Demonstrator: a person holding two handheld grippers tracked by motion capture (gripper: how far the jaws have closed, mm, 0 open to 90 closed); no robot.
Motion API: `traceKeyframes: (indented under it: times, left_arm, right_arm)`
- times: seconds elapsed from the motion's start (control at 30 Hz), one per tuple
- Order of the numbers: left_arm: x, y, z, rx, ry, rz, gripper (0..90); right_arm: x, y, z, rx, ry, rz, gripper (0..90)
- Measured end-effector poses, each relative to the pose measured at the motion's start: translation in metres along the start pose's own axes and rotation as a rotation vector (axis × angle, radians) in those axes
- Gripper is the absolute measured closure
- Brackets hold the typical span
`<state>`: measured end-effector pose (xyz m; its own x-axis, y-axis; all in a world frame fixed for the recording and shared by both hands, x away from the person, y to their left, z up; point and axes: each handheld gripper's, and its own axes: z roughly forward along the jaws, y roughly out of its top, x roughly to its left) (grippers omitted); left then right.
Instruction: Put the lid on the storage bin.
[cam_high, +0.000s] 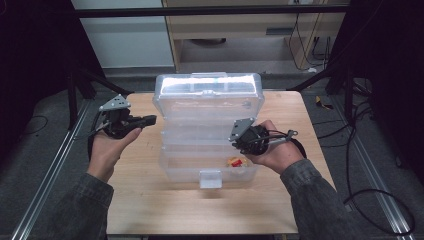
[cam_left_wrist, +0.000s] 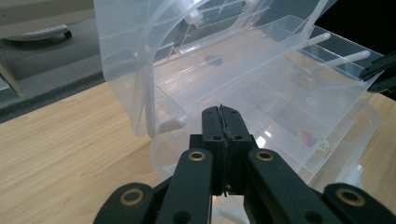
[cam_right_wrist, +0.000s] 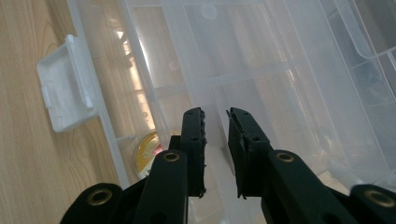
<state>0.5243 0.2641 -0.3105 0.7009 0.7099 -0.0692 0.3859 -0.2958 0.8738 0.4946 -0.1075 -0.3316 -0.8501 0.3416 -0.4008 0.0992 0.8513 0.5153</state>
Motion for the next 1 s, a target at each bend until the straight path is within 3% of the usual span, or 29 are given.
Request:
traceKeyframes:
  times: [1.0]
  left_arm:
    - [-0.0016,0.0071,0.0017,-0.019,0.0,-0.027,89.7]
  right_arm:
    - [0.0048,-0.003,0.001,0.009,0.021,-0.006,76.6]
